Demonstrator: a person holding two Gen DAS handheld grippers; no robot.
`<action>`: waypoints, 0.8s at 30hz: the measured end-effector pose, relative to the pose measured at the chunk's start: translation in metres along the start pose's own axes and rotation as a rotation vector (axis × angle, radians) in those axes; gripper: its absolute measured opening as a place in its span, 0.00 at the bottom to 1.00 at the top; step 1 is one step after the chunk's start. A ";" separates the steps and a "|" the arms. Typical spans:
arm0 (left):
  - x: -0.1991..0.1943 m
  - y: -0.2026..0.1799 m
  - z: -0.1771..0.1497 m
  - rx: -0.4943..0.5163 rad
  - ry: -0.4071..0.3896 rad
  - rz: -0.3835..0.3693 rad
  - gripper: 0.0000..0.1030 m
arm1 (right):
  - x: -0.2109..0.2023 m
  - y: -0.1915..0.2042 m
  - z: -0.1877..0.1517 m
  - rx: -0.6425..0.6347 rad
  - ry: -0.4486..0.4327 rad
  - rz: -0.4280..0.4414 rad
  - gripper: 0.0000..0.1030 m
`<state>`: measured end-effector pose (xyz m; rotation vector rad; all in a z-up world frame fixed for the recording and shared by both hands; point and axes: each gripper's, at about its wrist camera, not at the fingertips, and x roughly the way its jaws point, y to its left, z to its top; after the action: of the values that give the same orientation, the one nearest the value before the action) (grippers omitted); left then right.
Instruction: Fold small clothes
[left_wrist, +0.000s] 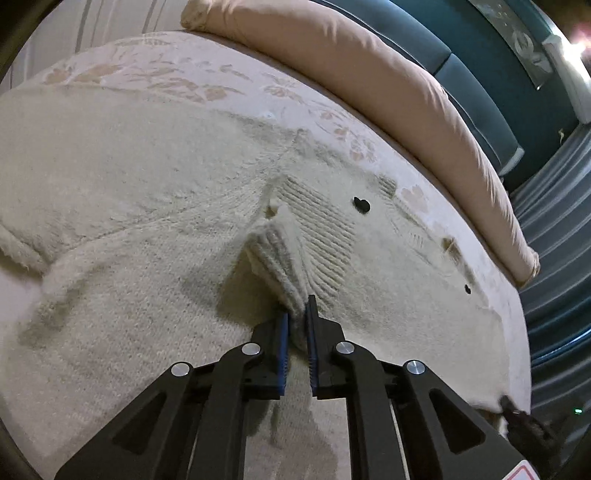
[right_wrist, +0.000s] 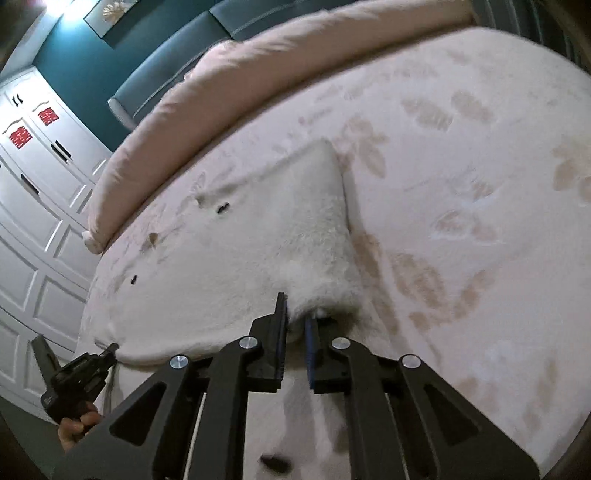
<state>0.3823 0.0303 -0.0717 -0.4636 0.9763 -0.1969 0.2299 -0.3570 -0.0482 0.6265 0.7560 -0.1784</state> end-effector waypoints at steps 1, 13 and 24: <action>0.002 -0.003 0.000 0.009 0.000 0.007 0.09 | -0.011 0.007 -0.004 -0.018 -0.031 -0.046 0.08; -0.018 0.011 -0.001 -0.044 0.014 -0.031 0.17 | 0.029 0.027 -0.020 -0.150 -0.002 -0.205 0.06; -0.159 0.217 0.025 -0.414 -0.214 0.175 0.47 | -0.024 0.062 -0.133 -0.350 0.001 -0.232 0.48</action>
<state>0.3057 0.2871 -0.0409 -0.7569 0.8408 0.2145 0.1577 -0.2304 -0.0764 0.2060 0.8370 -0.2514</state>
